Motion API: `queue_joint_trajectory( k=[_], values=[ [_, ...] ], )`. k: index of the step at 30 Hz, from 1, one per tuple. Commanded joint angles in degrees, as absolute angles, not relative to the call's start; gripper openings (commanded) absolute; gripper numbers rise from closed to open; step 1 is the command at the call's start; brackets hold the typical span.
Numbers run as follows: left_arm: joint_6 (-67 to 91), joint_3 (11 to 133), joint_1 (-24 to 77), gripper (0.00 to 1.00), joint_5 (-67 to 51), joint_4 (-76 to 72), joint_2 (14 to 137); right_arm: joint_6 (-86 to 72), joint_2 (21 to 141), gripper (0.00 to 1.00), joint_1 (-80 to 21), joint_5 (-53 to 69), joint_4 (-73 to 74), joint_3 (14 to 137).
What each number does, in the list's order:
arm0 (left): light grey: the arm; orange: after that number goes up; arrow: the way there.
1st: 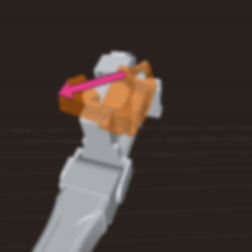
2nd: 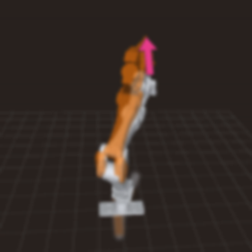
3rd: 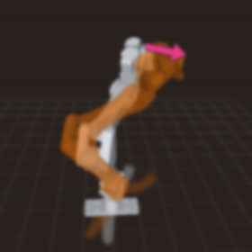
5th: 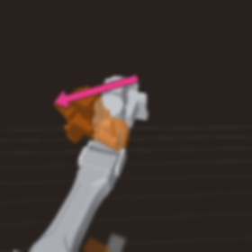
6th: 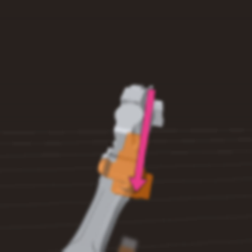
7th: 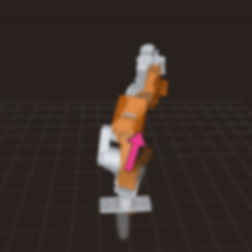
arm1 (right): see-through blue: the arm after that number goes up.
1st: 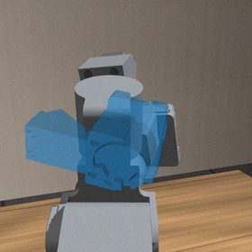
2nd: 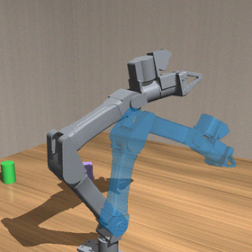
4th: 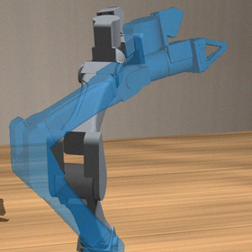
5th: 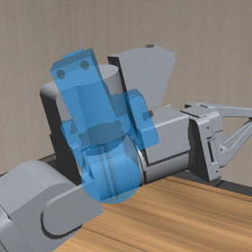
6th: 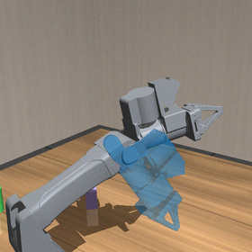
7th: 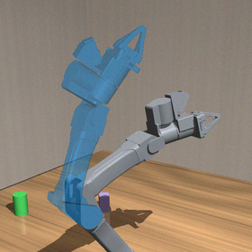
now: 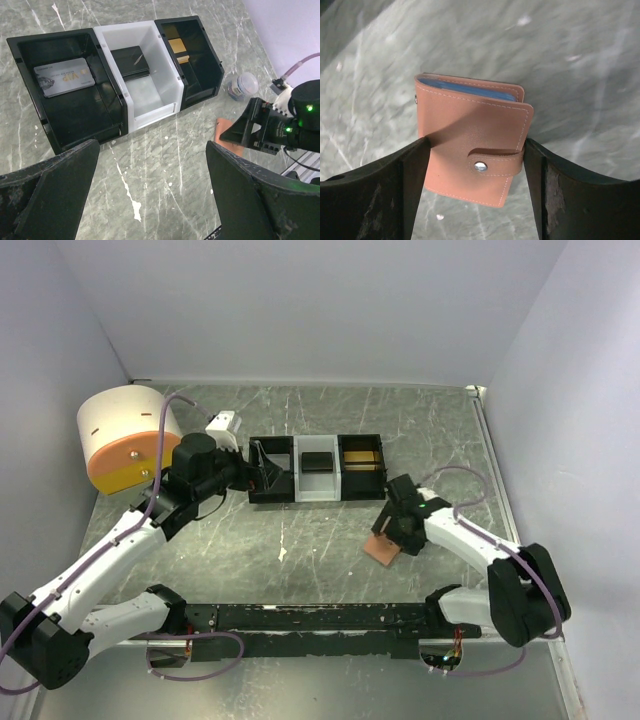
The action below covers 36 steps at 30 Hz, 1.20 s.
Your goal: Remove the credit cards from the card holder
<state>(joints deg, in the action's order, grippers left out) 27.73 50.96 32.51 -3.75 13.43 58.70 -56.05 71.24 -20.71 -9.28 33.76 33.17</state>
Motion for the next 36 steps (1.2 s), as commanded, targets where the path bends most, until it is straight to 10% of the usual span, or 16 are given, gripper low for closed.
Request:
queue_joint_trajectory(
  k=[1,18,27,36],
  values=[
    [28.36,49.91,32.70,1.00,-2.83,14.26,57.15,-61.02,77.57,0.73,-31.98,-7.37,36.38,30.92],
    [35.45,43.73,32.69,1.00,1.08,20.45,51.45,-45.60,95.06,0.75,-59.70,-2.08,17.68,48.58],
    [41.17,39.22,32.70,1.00,3.84,22.31,43.56,-42.17,83.06,1.00,-60.29,-15.22,17.53,48.36],
    [41.52,38.15,32.69,0.97,-6.29,18.93,47.20,-45.67,75.67,0.89,-59.96,-9.96,14.95,41.27]
  ],
)
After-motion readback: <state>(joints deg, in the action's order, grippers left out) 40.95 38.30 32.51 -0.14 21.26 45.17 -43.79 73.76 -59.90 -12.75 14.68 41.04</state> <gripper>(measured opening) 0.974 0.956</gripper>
